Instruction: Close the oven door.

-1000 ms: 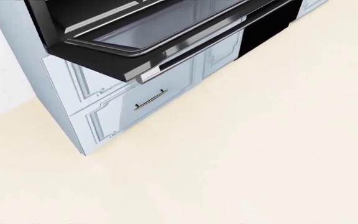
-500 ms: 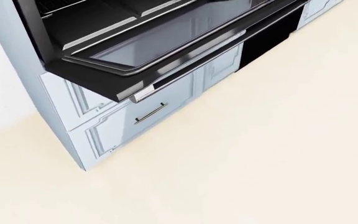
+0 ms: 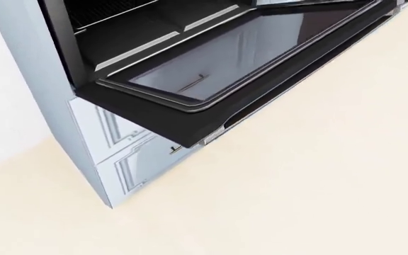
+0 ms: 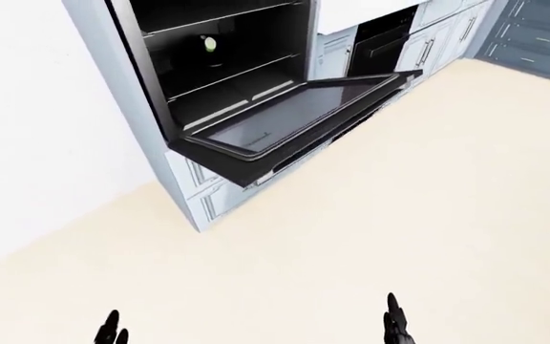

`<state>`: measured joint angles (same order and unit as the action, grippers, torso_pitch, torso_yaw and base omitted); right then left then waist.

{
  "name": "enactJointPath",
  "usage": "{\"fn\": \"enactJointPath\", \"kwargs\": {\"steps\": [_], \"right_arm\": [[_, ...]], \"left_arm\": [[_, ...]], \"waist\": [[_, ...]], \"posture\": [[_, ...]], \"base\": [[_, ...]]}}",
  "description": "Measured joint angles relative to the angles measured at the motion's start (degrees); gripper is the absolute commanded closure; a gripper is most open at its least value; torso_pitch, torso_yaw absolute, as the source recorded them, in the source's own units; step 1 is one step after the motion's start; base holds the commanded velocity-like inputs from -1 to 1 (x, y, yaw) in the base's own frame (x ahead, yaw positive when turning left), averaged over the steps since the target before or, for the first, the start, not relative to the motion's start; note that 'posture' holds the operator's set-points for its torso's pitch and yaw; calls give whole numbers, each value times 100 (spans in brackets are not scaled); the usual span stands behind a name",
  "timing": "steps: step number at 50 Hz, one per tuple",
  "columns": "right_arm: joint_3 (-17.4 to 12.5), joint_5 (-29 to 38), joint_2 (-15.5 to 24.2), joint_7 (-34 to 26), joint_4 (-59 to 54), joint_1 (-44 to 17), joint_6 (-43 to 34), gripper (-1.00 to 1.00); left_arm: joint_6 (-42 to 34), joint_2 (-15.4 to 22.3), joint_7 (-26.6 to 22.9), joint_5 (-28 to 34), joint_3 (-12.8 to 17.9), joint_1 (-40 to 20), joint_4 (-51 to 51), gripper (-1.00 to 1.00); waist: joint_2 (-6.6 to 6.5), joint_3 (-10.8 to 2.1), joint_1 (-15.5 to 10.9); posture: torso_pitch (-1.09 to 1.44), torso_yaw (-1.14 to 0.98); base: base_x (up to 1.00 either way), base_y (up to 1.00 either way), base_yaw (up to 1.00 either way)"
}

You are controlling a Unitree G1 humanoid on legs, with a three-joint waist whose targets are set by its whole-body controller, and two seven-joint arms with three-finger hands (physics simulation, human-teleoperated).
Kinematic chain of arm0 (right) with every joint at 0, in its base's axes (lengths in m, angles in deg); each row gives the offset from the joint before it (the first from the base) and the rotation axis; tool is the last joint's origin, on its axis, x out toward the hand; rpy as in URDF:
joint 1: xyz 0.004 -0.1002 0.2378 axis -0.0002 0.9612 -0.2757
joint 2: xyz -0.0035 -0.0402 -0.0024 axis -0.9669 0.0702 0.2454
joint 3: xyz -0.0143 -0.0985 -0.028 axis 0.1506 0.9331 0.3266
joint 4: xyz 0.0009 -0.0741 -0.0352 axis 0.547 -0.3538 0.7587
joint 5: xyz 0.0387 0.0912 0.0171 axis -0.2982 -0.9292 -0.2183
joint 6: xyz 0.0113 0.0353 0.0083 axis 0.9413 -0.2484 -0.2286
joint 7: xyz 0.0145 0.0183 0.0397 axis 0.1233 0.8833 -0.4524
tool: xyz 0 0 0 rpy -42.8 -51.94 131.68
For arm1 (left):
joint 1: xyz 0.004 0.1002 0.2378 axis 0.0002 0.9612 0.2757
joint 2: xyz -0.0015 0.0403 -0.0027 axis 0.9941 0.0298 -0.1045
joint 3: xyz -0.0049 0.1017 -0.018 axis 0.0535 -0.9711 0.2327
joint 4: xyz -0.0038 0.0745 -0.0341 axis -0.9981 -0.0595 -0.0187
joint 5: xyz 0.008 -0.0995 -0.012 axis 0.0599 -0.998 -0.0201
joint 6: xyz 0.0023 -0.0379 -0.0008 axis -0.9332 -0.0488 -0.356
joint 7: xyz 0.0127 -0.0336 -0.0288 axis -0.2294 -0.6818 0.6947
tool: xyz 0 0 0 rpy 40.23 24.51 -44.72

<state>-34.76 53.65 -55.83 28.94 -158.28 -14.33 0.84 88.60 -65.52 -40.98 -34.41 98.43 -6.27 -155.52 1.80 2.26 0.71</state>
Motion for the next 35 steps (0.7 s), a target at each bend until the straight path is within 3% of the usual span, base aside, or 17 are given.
{"fn": "enactJointPath", "kwargs": {"steps": [2,4,5,10,16,20,24,29,32,35], "right_arm": [[-4,-18,14,4,33,-14,36,-100],[3,-24,11,9,28,-6,53,-100],[12,-23,-38,14,17,-22,44,-100],[126,68,-203,-137,-49,15,-47,-100],[25,-51,-86,-134,-32,22,-18,-100],[57,-55,-101,-114,-9,-2,18,-100],[91,6,-119,-115,-5,-34,24,-100],[71,30,-123,-104,-49,20,13,-100],[57,20,-92,-88,-54,20,3,-100],[57,11,-111,-80,-44,21,13,-100]], "left_arm": [[16,10,7,-10,6,1,15,-100],[34,23,10,-22,14,13,17,-100],[28,66,16,-31,24,12,6,-100],[22,124,77,-111,72,17,30,-100],[37,75,66,-52,15,-3,28,-100],[8,67,44,-34,18,18,5,-100],[24,97,71,-49,37,-20,42,-100],[-3,20,36,-4,-7,29,-18,-100],[-22,16,43,-14,3,30,-38,-100],[-6,12,62,-3,-13,-1,5,-100]], "waist": [[-191,41,0],[-466,38,-23],[-513,12,-68],[-442,2,-147],[-84,42,-22],[83,-7,-11],[246,31,-103],[77,-4,-110],[-146,6,-64],[-235,-51,-68]], "posture": [[0,0],[0,0],[0,0],[0,0],[0,0],[0,0],[0,0],[0,0],[0,0],[0,0]], "base": [[0,36,0],[0,37,0],[0,36,0],[0,36,0],[0,29,0],[0,13,0],[0,0,0],[3,0,0],[9,0,0],[10,0,0]]}}
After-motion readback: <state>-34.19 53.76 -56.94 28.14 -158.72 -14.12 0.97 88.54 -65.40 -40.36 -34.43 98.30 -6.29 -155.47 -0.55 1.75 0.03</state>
